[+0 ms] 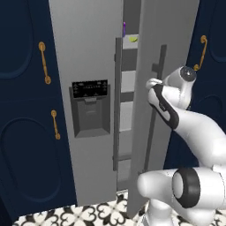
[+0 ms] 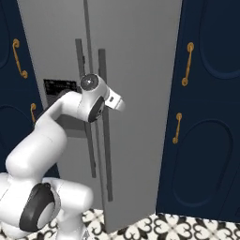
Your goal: Grab a lemon wedge from the fridge and one ice cube from the ice bowl, and put them in the glass of lemonade.
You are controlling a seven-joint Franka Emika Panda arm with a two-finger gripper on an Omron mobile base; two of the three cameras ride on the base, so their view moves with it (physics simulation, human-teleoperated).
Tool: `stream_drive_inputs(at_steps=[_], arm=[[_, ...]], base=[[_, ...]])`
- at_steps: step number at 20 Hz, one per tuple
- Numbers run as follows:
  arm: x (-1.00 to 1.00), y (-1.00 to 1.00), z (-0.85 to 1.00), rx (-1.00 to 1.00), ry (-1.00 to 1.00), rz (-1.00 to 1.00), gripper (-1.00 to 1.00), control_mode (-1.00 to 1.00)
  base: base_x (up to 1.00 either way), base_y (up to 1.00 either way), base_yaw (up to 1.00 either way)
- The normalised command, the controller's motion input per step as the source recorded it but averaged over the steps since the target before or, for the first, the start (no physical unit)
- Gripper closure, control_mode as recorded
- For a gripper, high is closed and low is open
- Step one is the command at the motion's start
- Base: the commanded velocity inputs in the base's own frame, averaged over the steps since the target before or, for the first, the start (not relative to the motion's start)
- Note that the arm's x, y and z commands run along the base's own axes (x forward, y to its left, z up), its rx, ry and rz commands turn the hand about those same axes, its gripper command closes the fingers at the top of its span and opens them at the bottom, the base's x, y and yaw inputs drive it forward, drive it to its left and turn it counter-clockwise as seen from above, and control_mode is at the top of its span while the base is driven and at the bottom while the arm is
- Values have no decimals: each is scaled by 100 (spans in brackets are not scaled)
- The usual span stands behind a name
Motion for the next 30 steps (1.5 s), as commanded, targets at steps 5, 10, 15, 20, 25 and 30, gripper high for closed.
stream_drive_inputs(at_steps=[5,10,15,20,25,30], arm=[[-37,-100,0,10,0,-6,100,-100],[-35,-99,2,10,0,-5,100,-100],[-35,-94,0,11,0,-4,-100,-100],[-55,-36,36,4,-5,-2,-100,-100],[-95,81,64,-3,-15,4,-100,-100],[-32,100,50,-19,-1,-4,-100,-100]], base=[[0,0,0],[0,0,0],[0,0,0],[0,0,0],[0,0,0],[0,0,0]])
